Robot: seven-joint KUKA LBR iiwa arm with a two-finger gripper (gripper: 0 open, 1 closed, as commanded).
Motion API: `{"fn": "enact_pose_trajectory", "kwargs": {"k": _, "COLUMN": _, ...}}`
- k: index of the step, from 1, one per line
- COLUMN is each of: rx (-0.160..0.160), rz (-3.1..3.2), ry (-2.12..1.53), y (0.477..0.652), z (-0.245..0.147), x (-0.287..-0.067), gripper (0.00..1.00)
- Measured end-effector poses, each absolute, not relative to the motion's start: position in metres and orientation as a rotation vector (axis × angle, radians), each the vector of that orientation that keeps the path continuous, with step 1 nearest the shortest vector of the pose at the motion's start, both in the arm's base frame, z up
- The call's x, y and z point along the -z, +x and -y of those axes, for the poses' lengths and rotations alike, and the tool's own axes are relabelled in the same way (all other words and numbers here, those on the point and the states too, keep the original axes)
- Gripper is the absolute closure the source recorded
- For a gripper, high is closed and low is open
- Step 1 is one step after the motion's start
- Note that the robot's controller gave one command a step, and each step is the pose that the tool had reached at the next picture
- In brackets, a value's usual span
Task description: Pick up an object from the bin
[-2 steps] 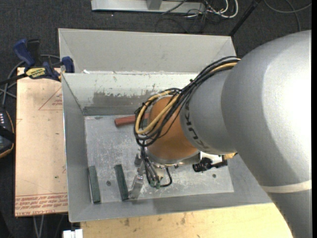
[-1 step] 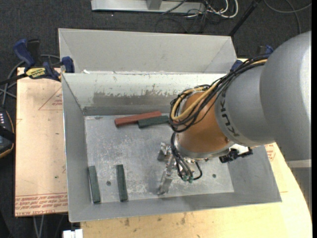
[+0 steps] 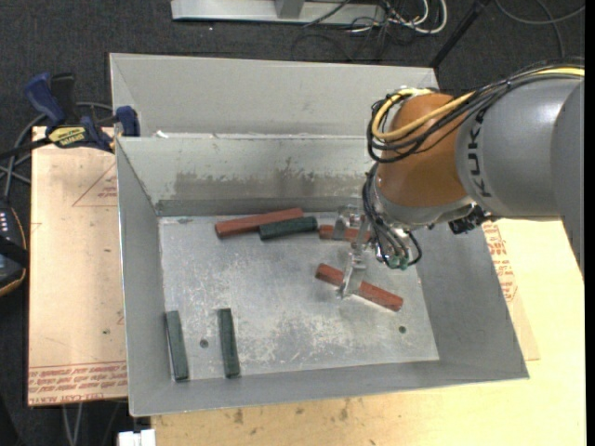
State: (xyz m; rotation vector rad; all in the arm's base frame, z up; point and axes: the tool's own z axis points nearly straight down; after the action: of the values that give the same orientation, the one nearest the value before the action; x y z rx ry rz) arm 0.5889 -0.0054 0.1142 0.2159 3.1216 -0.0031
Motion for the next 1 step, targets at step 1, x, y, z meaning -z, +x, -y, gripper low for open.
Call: {"fn": "enact_pose_trajectory", "kwargs": {"k": 1, "rx": 0.0, "rz": -3.122, "ry": 0.387, "y": 0.5468, "z": 0.0346, "x": -0.0681, "gripper": 0.0}}
